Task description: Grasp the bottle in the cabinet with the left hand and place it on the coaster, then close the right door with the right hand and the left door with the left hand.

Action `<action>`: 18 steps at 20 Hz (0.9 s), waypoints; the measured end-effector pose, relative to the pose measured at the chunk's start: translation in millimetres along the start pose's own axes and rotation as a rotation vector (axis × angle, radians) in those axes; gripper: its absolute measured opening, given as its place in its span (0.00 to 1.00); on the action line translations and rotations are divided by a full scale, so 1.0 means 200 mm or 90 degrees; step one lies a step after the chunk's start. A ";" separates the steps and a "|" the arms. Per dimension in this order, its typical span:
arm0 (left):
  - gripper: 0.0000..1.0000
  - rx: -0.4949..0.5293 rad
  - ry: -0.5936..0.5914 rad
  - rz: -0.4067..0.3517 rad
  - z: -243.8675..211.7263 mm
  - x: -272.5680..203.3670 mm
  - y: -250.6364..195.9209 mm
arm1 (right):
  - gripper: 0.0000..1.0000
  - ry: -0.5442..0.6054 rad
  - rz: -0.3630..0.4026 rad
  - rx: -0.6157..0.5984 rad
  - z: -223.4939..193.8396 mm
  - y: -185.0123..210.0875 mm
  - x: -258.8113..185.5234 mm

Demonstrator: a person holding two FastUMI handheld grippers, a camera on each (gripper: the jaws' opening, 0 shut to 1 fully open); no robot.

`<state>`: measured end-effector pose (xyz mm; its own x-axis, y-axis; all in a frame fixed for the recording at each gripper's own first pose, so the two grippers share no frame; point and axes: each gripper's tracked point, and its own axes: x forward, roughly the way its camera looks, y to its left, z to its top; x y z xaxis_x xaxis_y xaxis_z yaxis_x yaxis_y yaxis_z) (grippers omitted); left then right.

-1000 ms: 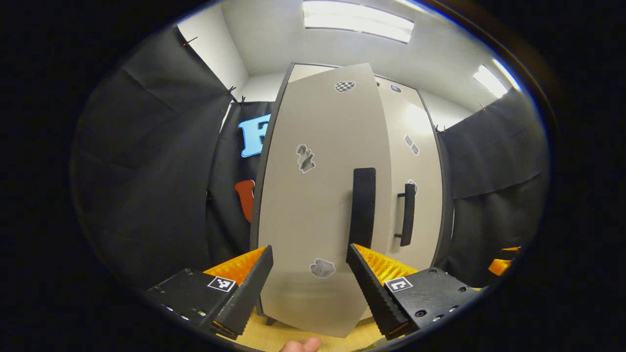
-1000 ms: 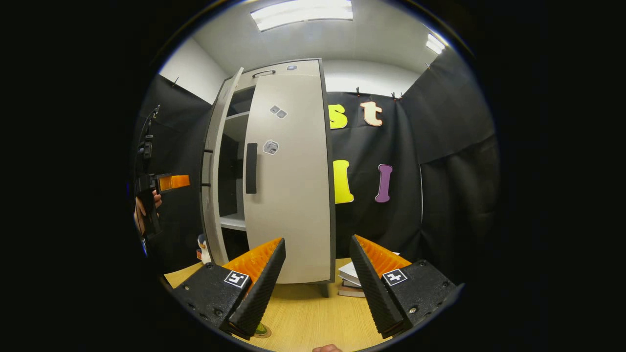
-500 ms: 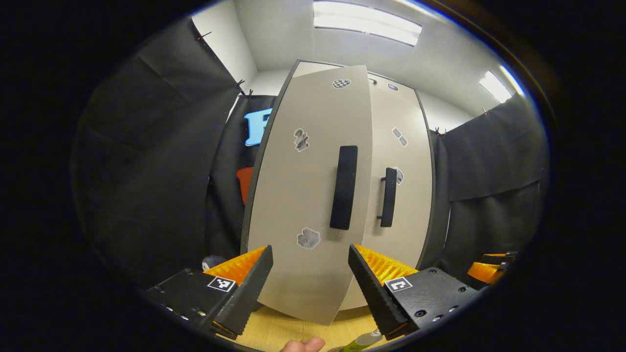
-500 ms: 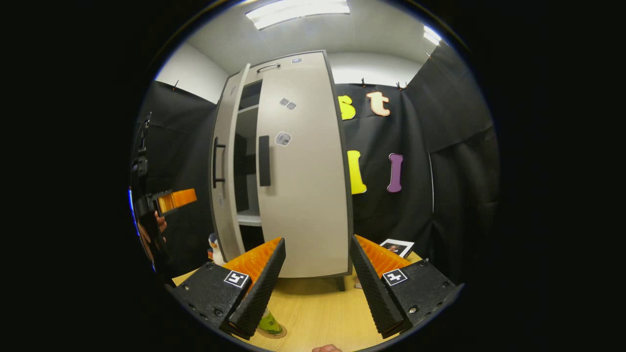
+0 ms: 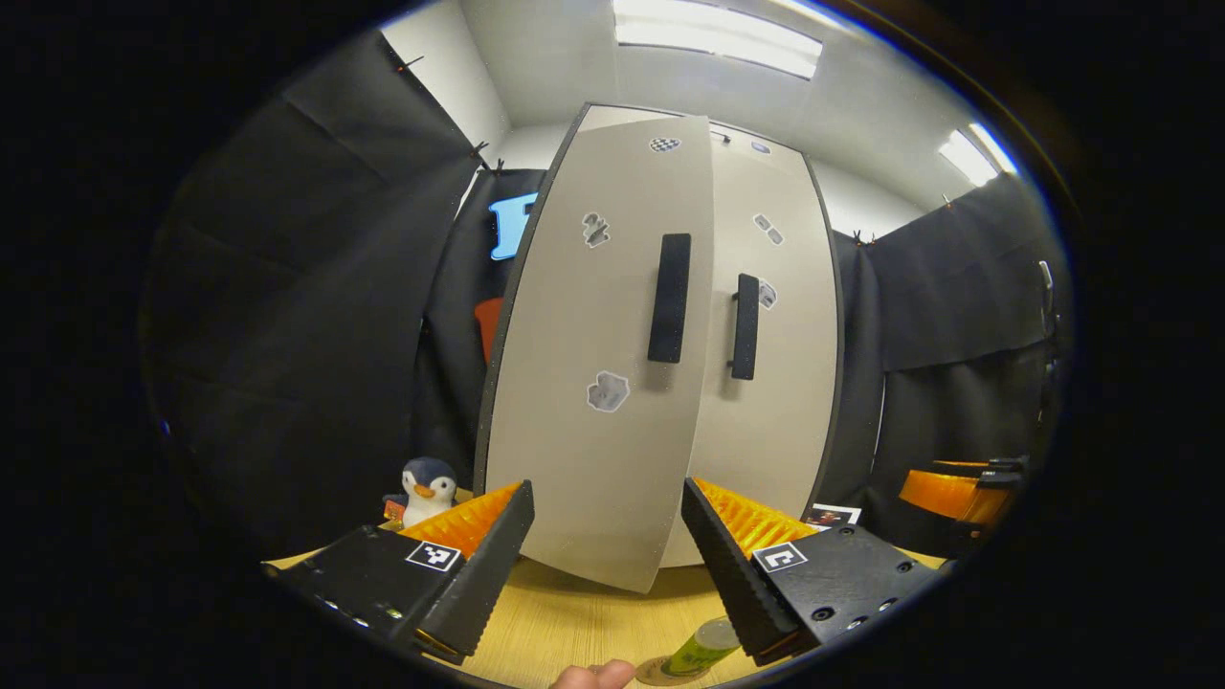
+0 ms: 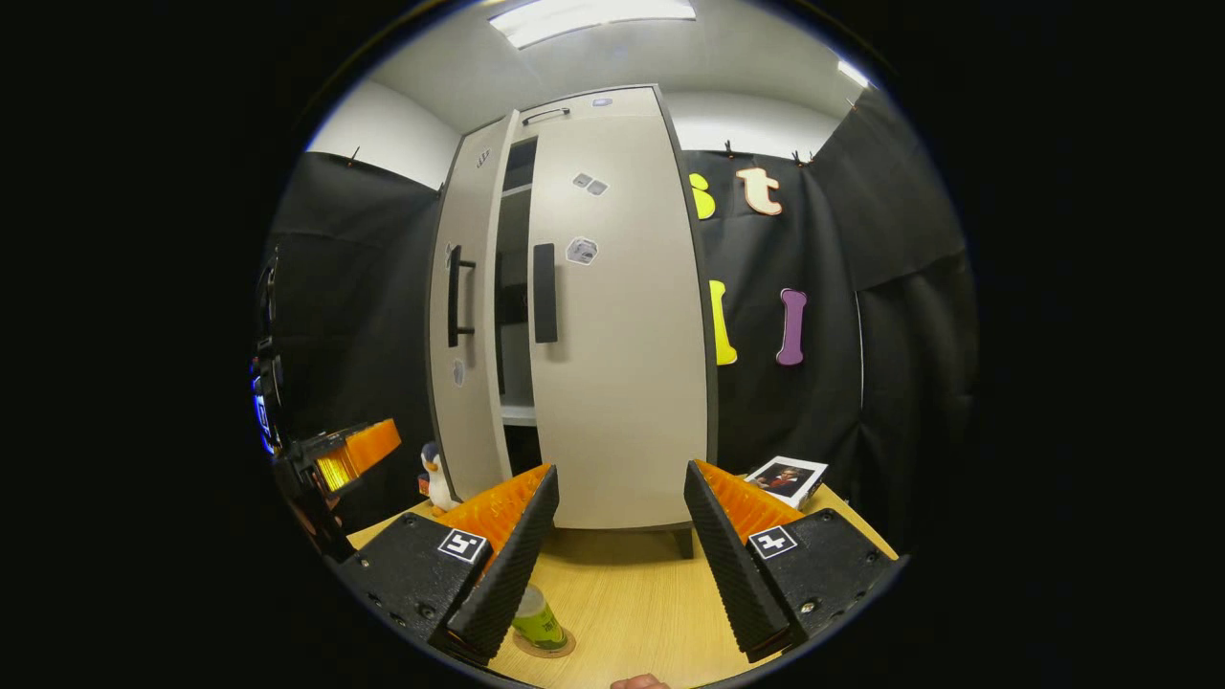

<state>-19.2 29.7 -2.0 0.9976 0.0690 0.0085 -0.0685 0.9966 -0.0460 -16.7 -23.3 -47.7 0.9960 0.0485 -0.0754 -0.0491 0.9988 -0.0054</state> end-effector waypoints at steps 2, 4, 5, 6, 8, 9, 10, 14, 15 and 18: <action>0.95 0.003 0.006 0.000 -0.02 -0.01 0.00 | 0.82 0.004 -0.007 0.006 -0.01 -0.01 -0.01; 0.95 0.014 0.007 0.002 -0.02 -0.01 0.01 | 0.82 0.006 -0.010 0.013 -0.01 -0.01 -0.01; 0.95 0.019 0.005 0.004 -0.02 -0.01 0.01 | 0.82 0.008 -0.011 0.015 -0.01 -0.01 -0.01; 0.95 0.020 0.003 0.004 -0.02 -0.01 0.01 | 0.82 0.009 -0.011 0.015 -0.01 -0.01 -0.01; 0.95 0.016 -0.001 0.002 -0.01 -0.01 0.00 | 0.82 0.005 -0.012 0.015 0.00 0.00 -0.01; 0.95 0.016 -0.004 -0.001 -0.01 -0.01 0.00 | 0.82 0.004 -0.011 0.016 0.01 0.00 -0.01; 0.95 0.019 -0.008 -0.003 -0.01 -0.01 -0.01 | 0.82 0.003 -0.010 0.016 0.01 0.01 -0.01; 1.00 0.025 -0.011 -0.004 0.00 0.00 -0.01 | 0.82 0.004 -0.008 0.011 0.01 0.02 -0.01; 0.95 0.021 -0.009 -0.005 -0.01 0.00 -0.01 | 0.82 0.004 -0.007 0.013 0.01 0.03 0.00; 0.95 0.010 -0.008 -0.007 0.00 0.01 -0.01 | 0.82 0.002 -0.006 0.016 0.02 0.04 0.00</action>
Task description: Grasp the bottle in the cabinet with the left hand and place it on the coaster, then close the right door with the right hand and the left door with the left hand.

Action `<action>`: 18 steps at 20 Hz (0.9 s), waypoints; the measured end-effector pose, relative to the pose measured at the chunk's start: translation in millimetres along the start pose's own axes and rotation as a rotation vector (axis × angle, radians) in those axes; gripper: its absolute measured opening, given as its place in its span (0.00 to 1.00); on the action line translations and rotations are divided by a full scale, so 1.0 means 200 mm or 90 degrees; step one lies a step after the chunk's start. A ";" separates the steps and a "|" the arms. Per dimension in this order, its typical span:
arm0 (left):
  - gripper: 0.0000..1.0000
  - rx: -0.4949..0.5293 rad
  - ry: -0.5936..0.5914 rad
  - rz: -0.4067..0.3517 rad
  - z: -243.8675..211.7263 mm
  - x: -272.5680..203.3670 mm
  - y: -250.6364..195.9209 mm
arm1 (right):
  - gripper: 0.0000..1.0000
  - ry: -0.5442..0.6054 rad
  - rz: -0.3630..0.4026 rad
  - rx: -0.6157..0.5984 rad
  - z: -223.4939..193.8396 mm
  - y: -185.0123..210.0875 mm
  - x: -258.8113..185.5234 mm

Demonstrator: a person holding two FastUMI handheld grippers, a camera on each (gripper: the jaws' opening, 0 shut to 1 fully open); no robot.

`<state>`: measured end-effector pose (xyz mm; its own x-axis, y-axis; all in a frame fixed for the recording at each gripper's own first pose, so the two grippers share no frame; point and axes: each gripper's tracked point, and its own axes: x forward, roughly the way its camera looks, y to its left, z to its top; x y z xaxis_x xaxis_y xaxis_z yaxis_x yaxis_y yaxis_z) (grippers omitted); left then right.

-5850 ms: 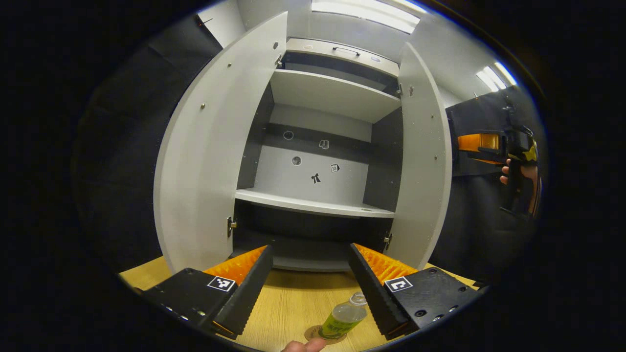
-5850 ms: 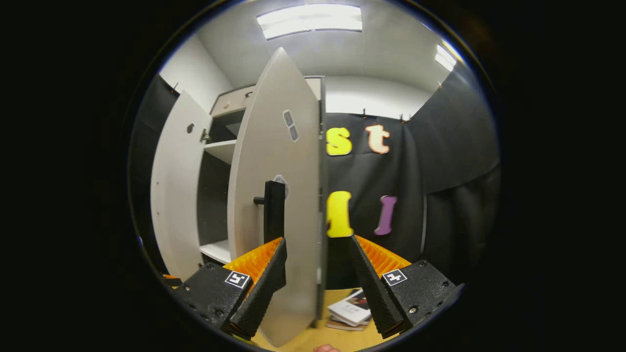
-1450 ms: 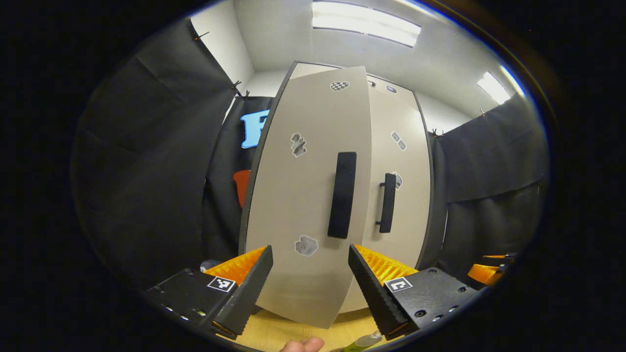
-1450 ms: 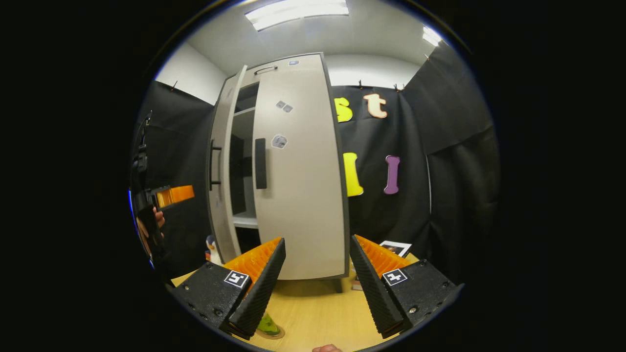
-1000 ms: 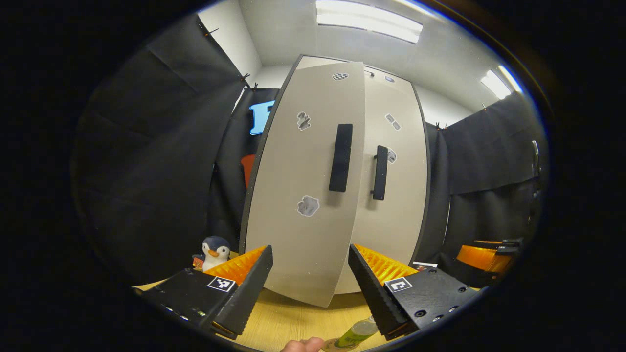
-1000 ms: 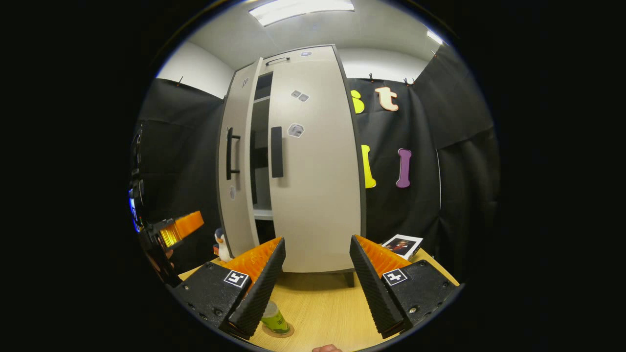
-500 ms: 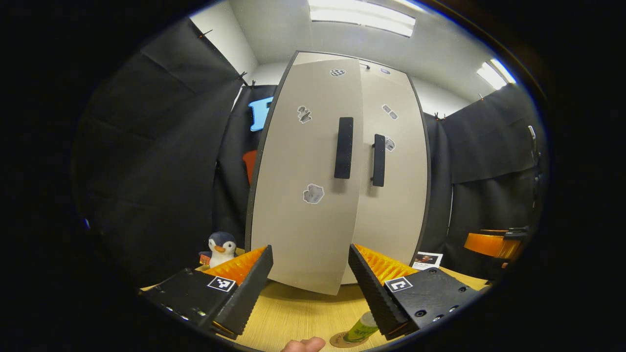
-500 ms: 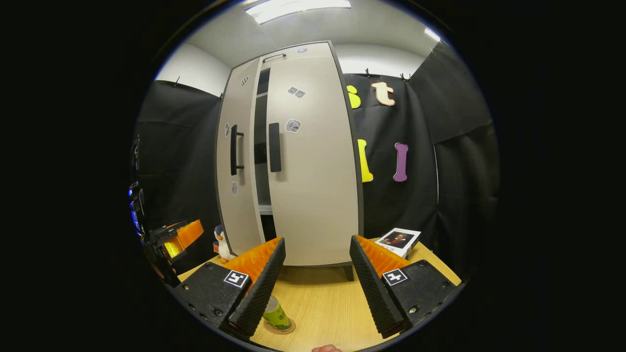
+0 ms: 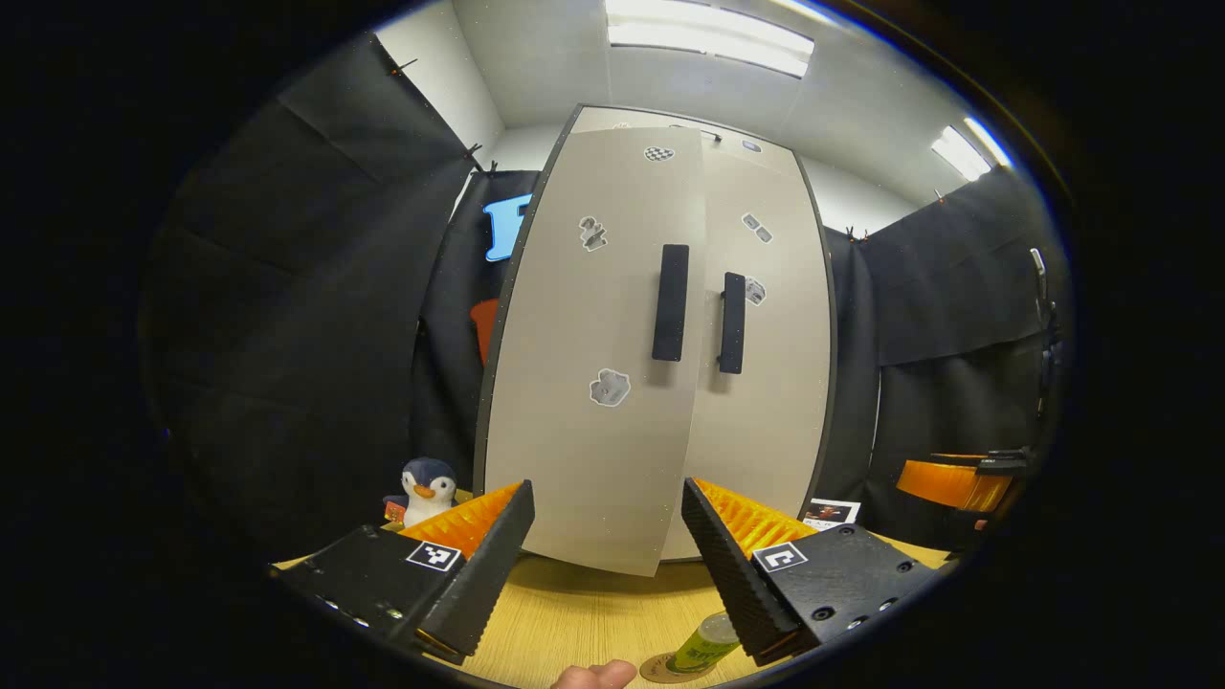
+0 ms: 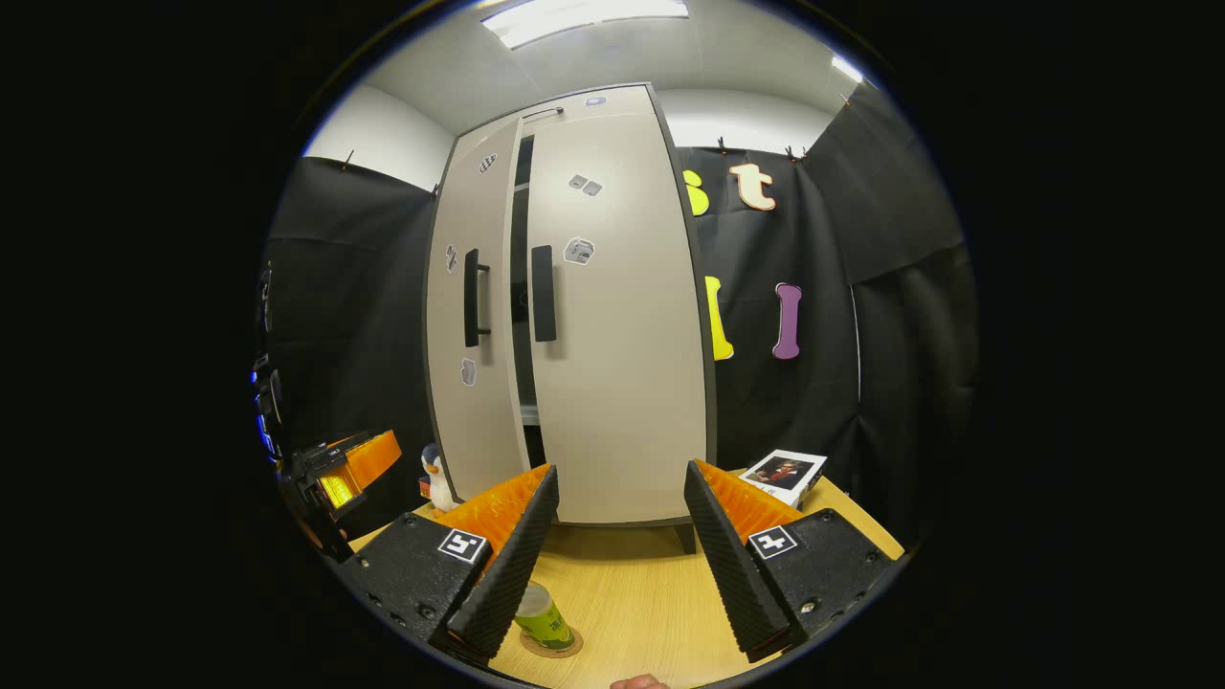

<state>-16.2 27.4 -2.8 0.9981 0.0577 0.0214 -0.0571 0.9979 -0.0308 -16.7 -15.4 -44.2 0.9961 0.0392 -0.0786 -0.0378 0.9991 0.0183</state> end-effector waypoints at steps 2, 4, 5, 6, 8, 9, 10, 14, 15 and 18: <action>0.95 0.000 0.003 0.003 0.00 0.00 0.01 | 0.82 0.003 0.002 -0.001 0.00 0.01 0.00; 0.95 -0.003 0.008 0.004 0.00 0.00 0.02 | 0.82 0.004 0.004 0.001 -0.01 0.01 0.01; 0.95 -0.007 0.012 0.003 -0.01 0.00 0.01 | 0.82 0.005 0.004 0.003 -0.01 0.01 0.01; 0.99 -0.010 0.017 0.001 -0.01 0.00 0.01 | 0.82 0.005 0.005 0.004 -0.01 0.02 0.01; 0.95 -0.012 0.019 0.002 -0.01 0.00 0.01 | 0.82 0.009 0.005 0.004 -0.02 0.01 0.01; 0.95 -0.010 0.018 0.003 -0.01 0.00 0.02 | 0.82 0.012 0.003 0.003 -0.03 0.01 0.01; 0.95 -0.008 0.017 0.004 0.00 0.00 0.02 | 0.82 0.014 0.004 0.004 -0.03 0.01 0.01; 0.95 -0.012 0.027 0.002 -0.02 0.00 0.01 | 0.82 0.014 0.006 0.010 -0.03 0.02 0.01; 0.95 -0.013 0.027 0.003 -0.02 0.00 0.01 | 0.82 0.014 0.008 0.013 -0.03 0.02 0.01; 0.95 -0.012 0.025 0.006 -0.02 0.00 0.02 | 0.82 0.016 0.007 0.011 -0.04 0.02 0.00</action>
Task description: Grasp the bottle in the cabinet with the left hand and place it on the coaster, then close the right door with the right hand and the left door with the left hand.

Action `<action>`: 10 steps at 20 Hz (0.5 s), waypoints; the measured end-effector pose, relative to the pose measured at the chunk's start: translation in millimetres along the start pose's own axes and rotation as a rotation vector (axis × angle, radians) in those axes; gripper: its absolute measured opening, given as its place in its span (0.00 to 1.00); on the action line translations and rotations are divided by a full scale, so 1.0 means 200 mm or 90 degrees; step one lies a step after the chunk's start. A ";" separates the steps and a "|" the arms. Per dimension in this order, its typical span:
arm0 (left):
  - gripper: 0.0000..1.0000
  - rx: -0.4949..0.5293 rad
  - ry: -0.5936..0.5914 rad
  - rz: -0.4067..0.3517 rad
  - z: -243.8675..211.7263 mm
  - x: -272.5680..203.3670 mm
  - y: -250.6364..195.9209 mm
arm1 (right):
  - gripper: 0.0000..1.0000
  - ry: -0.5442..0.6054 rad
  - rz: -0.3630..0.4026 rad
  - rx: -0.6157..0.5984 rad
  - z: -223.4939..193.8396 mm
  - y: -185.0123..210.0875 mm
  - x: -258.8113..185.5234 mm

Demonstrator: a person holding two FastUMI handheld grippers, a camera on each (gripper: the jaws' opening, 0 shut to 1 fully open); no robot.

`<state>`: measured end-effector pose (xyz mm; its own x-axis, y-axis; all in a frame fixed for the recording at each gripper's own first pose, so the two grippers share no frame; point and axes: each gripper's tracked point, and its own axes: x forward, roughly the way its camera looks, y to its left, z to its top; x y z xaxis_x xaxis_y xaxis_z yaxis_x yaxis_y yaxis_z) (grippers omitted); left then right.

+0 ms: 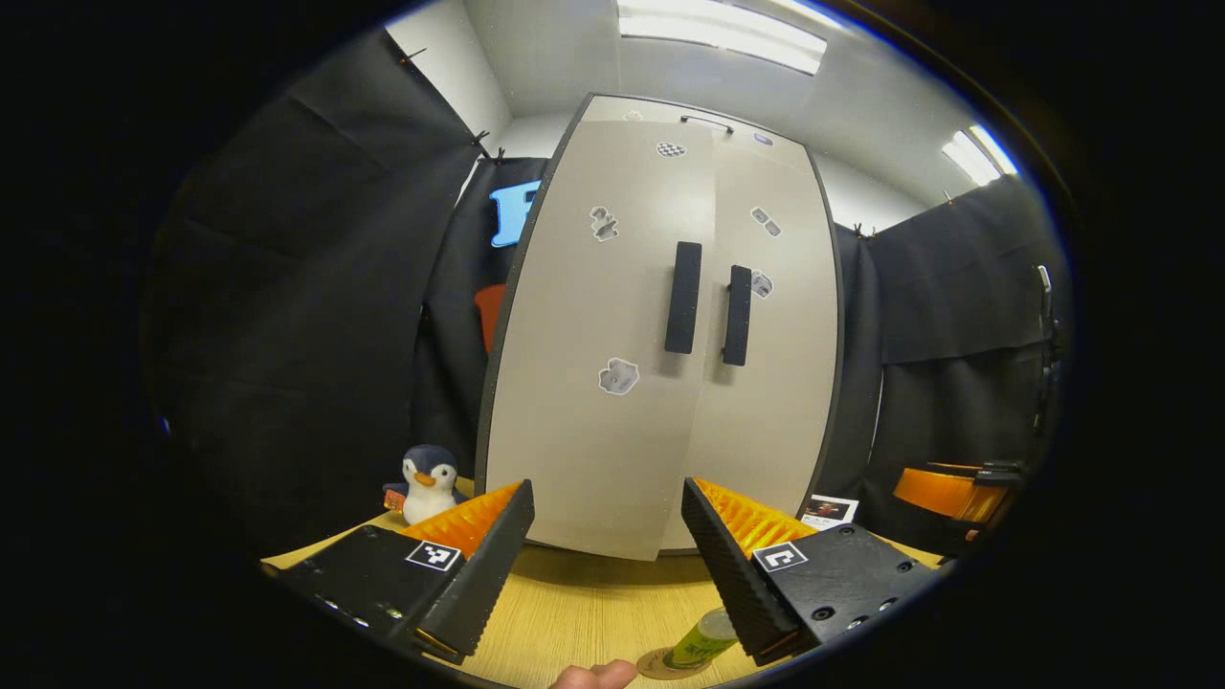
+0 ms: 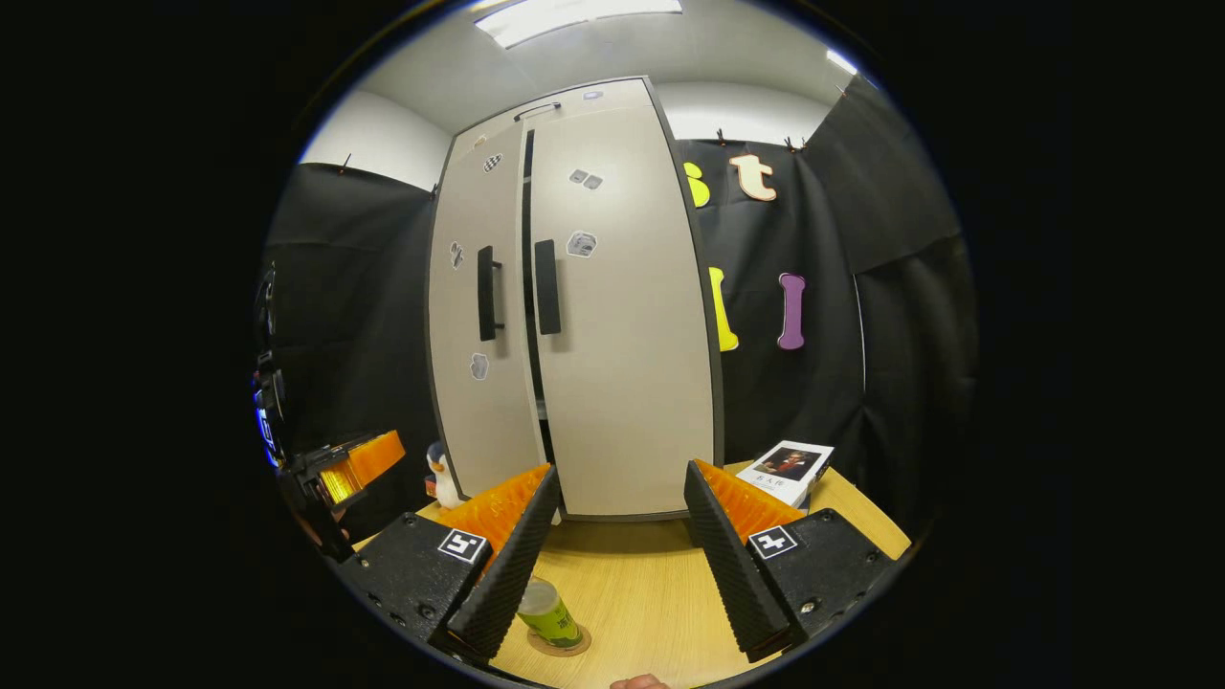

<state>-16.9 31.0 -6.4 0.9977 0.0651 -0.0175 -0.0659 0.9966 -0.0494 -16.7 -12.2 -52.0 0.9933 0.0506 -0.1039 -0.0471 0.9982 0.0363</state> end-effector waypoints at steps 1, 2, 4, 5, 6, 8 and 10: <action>0.95 0.001 0.000 0.000 0.00 0.00 0.00 | 0.82 0.001 0.000 0.000 0.00 0.00 0.00; 0.95 0.002 0.000 0.001 0.00 0.00 0.00 | 0.82 0.001 0.000 0.001 0.00 0.00 0.00; 0.95 0.001 0.001 0.001 0.00 0.00 0.00 | 0.82 0.001 -0.001 0.003 0.00 0.00 0.00; 1.00 0.001 0.001 0.000 0.00 0.00 0.00 | 0.82 0.001 -0.001 0.003 0.00 0.00 0.00; 0.95 0.001 0.001 0.001 0.00 0.00 0.00 | 0.82 0.000 -0.001 0.002 0.00 0.00 0.00; 1.00 0.001 0.001 0.002 0.00 0.00 0.00 | 0.82 0.000 -0.001 0.001 0.00 0.00 0.00; 0.95 0.002 0.000 0.002 0.01 0.00 0.00 | 0.82 0.001 0.001 0.002 0.00 0.00 0.00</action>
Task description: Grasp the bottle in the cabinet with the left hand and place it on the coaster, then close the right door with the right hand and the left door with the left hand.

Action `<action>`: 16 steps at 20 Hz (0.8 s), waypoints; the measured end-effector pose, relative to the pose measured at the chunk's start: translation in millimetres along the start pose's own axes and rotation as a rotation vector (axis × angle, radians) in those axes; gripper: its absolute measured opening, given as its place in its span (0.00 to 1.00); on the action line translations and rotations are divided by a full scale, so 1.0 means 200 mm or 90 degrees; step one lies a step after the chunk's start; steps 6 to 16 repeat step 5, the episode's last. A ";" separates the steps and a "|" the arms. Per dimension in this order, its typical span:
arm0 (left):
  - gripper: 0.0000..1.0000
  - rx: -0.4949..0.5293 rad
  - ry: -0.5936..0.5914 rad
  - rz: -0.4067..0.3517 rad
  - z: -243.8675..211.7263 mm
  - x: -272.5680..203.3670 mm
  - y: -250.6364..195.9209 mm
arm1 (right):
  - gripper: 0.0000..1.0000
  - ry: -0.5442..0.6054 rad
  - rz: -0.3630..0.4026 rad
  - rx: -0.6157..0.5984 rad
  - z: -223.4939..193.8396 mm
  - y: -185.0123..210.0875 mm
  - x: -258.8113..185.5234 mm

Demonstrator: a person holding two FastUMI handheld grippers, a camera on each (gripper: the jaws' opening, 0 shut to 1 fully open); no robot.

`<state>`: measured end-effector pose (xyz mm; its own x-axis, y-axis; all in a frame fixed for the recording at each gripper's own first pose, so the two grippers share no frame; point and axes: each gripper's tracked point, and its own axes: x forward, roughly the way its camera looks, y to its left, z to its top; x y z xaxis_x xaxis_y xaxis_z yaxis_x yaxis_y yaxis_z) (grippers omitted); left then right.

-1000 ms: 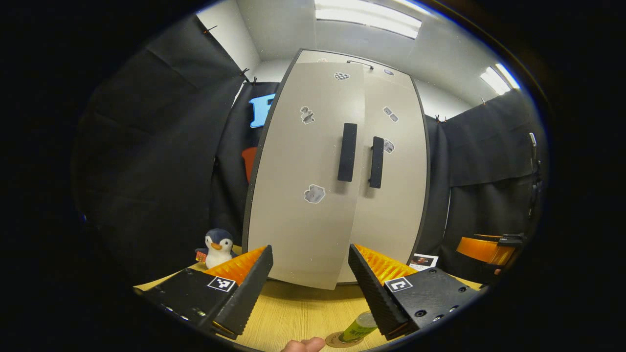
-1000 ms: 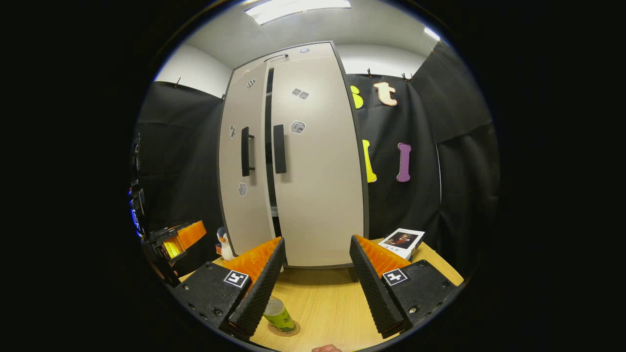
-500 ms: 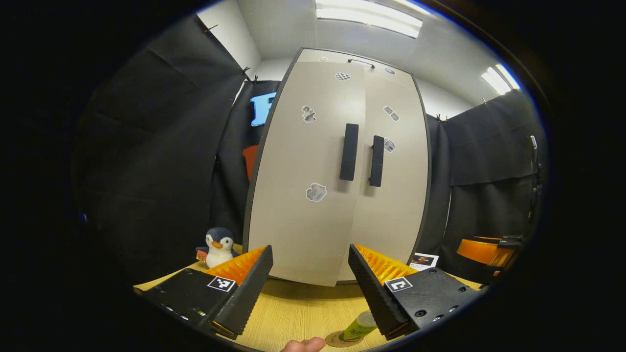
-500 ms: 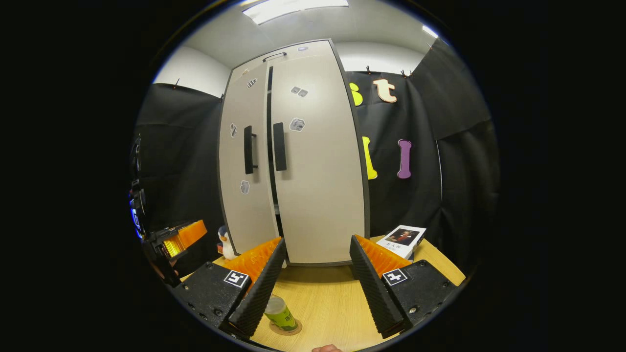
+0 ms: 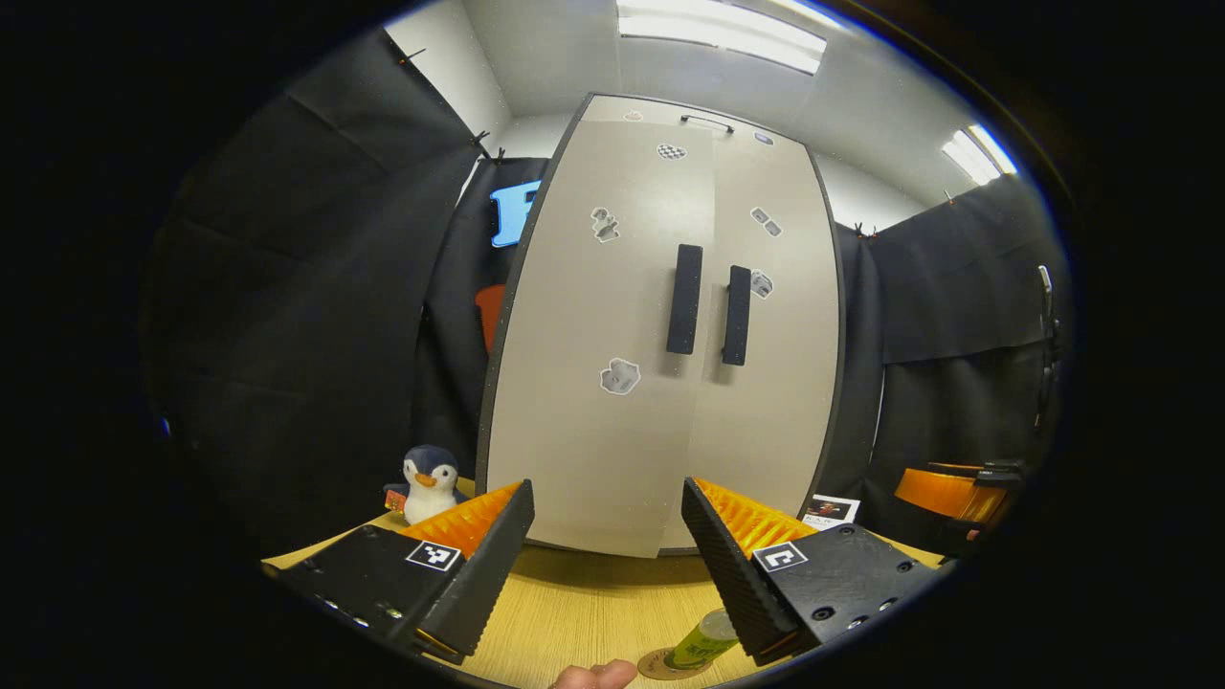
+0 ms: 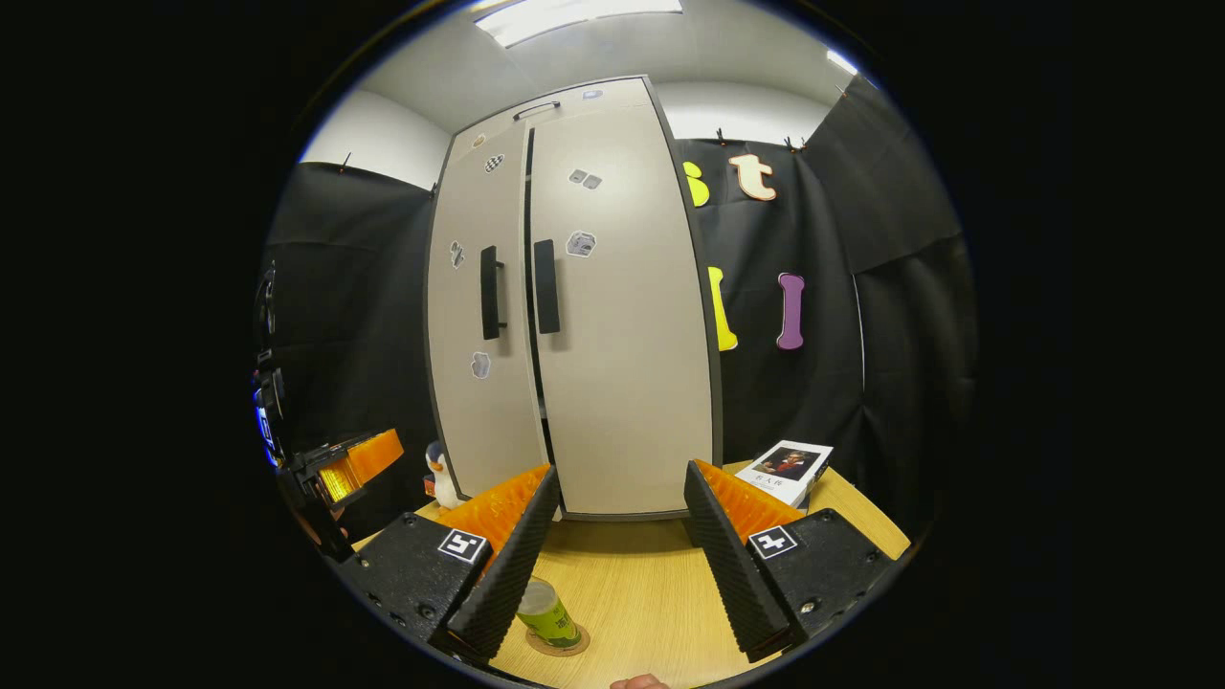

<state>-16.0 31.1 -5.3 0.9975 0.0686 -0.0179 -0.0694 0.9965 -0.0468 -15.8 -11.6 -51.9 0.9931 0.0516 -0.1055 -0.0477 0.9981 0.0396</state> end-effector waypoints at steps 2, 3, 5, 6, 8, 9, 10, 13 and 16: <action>0.95 0.000 -0.002 0.001 0.00 0.00 0.00 | 0.82 0.002 0.000 0.001 0.00 0.00 0.00; 0.95 0.001 -0.002 0.002 0.00 0.00 0.00 | 0.82 0.002 -0.001 0.001 0.00 0.00 0.00; 0.95 -0.003 0.001 0.002 0.00 -0.01 0.00 | 0.82 0.002 0.000 0.002 0.00 0.00 0.00; 0.95 -0.003 0.001 0.002 0.00 -0.01 0.00 | 0.82 0.002 0.000 0.002 0.00 0.00 0.00; 0.95 -0.003 0.001 0.002 0.00 -0.01 0.00 | 0.82 0.002 0.000 0.002 0.00 0.00 0.00; 0.95 -0.003 0.001 0.002 0.00 -0.01 0.00 | 0.82 0.002 0.000 0.002 0.00 0.00 0.00; 0.95 -0.003 0.001 0.002 0.00 -0.01 0.00 | 0.82 0.002 0.000 0.002 0.00 0.00 0.00; 0.95 -0.003 0.001 0.002 0.00 -0.01 0.00 | 0.82 0.002 0.000 0.002 0.00 0.00 0.00; 0.95 -0.003 0.001 0.002 0.00 -0.01 0.00 | 0.82 0.002 0.000 0.002 0.00 0.00 0.00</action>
